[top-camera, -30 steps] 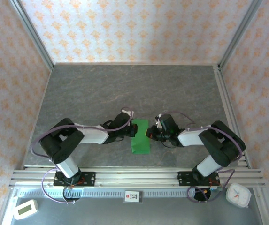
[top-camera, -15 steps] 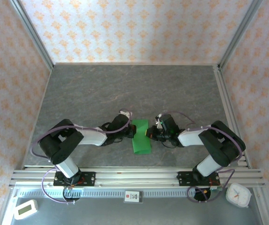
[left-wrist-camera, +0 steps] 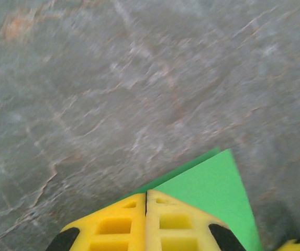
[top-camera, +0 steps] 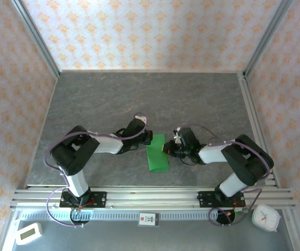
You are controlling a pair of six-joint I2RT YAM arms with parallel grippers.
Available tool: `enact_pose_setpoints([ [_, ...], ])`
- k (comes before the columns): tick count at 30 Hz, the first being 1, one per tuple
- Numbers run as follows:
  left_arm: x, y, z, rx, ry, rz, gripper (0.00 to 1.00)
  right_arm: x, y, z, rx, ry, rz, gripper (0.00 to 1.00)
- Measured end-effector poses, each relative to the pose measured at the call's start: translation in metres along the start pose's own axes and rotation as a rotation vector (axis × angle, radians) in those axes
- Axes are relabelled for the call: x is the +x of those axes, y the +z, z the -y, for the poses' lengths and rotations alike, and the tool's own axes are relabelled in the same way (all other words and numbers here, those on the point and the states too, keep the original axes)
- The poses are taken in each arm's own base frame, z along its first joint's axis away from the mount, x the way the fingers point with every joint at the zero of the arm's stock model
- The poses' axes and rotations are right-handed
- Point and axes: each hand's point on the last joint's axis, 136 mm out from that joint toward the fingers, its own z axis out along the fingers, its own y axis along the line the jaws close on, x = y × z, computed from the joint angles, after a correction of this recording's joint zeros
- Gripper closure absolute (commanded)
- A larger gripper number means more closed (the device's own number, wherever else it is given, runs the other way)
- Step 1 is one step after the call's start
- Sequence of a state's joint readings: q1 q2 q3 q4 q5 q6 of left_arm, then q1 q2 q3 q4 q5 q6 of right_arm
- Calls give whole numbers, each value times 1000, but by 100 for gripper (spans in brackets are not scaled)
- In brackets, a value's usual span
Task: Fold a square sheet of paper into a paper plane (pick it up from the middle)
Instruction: First fold the square sheet of paper in half at the center of the table.
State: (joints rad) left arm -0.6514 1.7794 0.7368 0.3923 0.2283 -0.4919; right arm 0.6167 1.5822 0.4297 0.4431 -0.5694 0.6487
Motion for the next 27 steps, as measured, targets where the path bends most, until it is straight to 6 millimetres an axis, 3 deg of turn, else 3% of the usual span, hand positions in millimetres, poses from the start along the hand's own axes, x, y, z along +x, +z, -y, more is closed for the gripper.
enact_pose_setpoints([
  [11,-1,1,-1,21,-6,33,100,0,0,0,-1,0,1,100],
  [15,-11,-21,9,53,-8,57,100,0,0,0,-1,0,1,100],
  [19,-21,-53,38,134,-1,111,100,0,0,-1,-4,0,0,100],
  [23,9,-70,61,202,12,73,100,0,0,-1,-8,-2,3,100],
  [27,57,-69,62,207,16,-30,100,0,0,0,-11,-4,5,100],
])
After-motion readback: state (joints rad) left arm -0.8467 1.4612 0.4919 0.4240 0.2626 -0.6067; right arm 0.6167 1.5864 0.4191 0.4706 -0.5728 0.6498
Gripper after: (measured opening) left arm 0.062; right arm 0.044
